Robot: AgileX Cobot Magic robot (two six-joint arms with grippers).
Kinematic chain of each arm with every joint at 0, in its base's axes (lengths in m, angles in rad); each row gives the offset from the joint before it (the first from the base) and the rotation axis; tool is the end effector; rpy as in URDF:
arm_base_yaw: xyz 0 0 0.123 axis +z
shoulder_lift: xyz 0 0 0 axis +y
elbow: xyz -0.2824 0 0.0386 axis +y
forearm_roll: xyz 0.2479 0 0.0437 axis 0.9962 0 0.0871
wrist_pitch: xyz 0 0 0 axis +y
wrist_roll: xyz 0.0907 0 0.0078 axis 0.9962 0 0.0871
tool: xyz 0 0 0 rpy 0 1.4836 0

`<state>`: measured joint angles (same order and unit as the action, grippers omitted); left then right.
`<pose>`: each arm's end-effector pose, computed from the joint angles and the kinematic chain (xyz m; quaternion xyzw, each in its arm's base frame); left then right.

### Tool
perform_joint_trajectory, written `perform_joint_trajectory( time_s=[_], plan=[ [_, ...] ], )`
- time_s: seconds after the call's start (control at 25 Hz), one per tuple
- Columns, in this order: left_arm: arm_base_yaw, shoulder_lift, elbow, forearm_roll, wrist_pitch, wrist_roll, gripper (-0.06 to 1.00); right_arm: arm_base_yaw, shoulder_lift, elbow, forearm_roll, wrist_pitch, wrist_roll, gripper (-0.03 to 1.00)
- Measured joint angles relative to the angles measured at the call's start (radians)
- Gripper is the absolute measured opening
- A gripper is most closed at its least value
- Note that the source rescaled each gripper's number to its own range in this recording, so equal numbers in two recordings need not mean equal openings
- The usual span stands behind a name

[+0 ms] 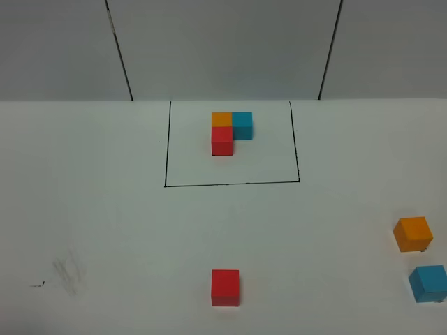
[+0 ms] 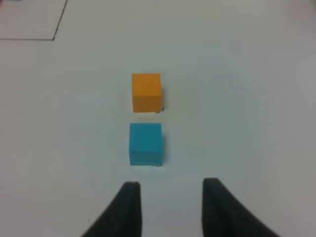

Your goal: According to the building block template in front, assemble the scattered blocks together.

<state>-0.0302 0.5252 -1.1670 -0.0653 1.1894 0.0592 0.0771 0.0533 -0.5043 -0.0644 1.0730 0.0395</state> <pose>0.0286 -0.0064 0.4410 0.0436 0.8482 -0.0245 0.5272 0.0027 -0.0050 0.2776 -0.0157 0.8682 -0.0033 0.4959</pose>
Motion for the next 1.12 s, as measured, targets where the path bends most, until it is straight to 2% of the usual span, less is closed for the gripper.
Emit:
perform_joint_trajectory(
  time_s=[0.2, 0.36, 0.52, 0.72, 0.96, 1.12],
  plan=[
    [0.0, -0.067, 0.03, -0.006, 0.0, 0.004, 0.96, 0.0, 0.0, 0.0, 0.0, 0.0, 0.0, 0.0],
    [0.0, -0.14, 0.154, -0.04, 0.0, 0.024, 0.96, 0.0, 0.0, 0.0, 0.0, 0.0, 0.0, 0.0],
    [0.0, -0.238, 0.271, -0.104, -0.005, 0.096, 0.96, 0.0, 0.0, 0.0, 0.0, 0.0, 0.0, 0.0],
    [0.0, -0.378, 0.374, -0.176, -0.062, 0.178, 0.96, 0.0, 0.0, 0.0, 0.0, 0.0, 0.0, 0.0],
    [0.0, -0.514, 0.488, -0.18, -0.078, 0.188, 0.96, 0.0, 0.0, 0.0, 0.0, 0.0, 0.0, 0.0],
    [0.001, -0.532, 0.552, -0.18, -0.089, 0.198, 0.96, 0.0, 0.0, 0.0, 0.0, 0.0, 0.0, 0.0]
  ],
)
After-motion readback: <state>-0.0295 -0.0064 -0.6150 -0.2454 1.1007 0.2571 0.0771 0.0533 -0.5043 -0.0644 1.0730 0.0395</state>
